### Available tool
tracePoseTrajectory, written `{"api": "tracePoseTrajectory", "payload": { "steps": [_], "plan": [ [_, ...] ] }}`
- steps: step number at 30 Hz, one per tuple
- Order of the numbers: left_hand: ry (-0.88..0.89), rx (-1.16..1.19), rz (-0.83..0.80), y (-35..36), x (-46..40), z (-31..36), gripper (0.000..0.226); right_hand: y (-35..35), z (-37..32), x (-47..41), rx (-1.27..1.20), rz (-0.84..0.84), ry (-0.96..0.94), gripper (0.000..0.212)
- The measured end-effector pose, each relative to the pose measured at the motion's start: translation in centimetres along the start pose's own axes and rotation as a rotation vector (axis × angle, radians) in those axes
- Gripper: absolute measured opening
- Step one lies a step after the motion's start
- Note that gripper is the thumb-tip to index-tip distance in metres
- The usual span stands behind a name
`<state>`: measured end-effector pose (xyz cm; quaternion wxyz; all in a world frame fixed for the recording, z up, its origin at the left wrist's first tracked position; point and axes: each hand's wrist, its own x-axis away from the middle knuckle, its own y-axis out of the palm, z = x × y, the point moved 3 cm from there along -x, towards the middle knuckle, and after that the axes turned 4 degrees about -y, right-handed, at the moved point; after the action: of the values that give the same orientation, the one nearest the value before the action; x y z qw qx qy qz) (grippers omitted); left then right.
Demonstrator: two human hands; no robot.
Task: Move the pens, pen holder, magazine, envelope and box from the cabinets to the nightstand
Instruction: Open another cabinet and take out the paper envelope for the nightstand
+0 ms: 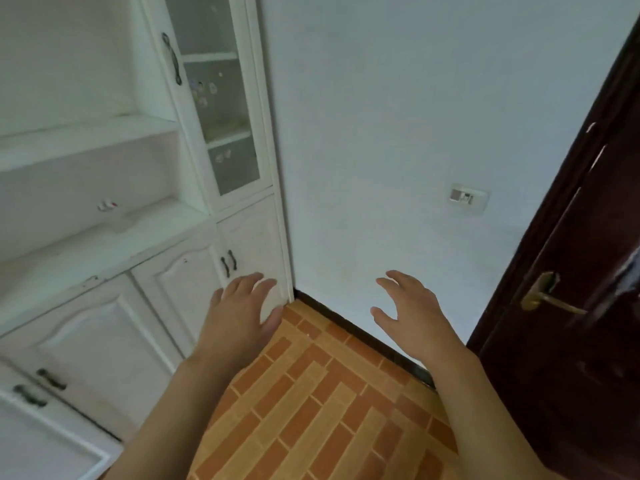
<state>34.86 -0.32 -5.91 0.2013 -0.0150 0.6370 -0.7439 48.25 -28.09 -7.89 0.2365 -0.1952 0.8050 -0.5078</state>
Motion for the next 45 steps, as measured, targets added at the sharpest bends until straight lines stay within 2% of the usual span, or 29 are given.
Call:
{"api": "tracePoseTrajectory", "payload": {
  "steps": [8, 16, 21, 25, 36, 45],
  "plan": [
    [-0.1, -0.015, 0.04, 0.8, -7.0, -8.0, 0.056, 2.5, -4.4, -11.9, 0.025, -0.03, -0.102, 0.058],
    [-0.129, 0.02, 0.095, -1.3, -17.4, -19.4, 0.053, 5.2, -12.6, -26.3, 0.068, -0.018, -0.19, 0.057],
    [-0.101, 0.014, 0.118, -3.1, -23.9, -26.6, 0.068, 6.2, -18.0, -35.0, 0.098, 0.021, -0.253, 0.057],
    [-0.086, -0.001, 0.114, -4.0, -27.8, -30.9, 0.071, 7.0, -21.3, -40.2, 0.109, 0.016, -0.29, 0.058],
    [-0.12, -0.013, 0.184, -5.8, -36.6, -37.4, 0.064, 7.1, -27.0, -53.8, 0.144, 0.037, -0.417, 0.06],
    [-0.114, -0.09, 0.296, -8.7, -46.3, -40.1, 0.062, 4.9, -32.0, -66.6, 0.224, 0.115, -0.709, 0.056]
  ]
}}
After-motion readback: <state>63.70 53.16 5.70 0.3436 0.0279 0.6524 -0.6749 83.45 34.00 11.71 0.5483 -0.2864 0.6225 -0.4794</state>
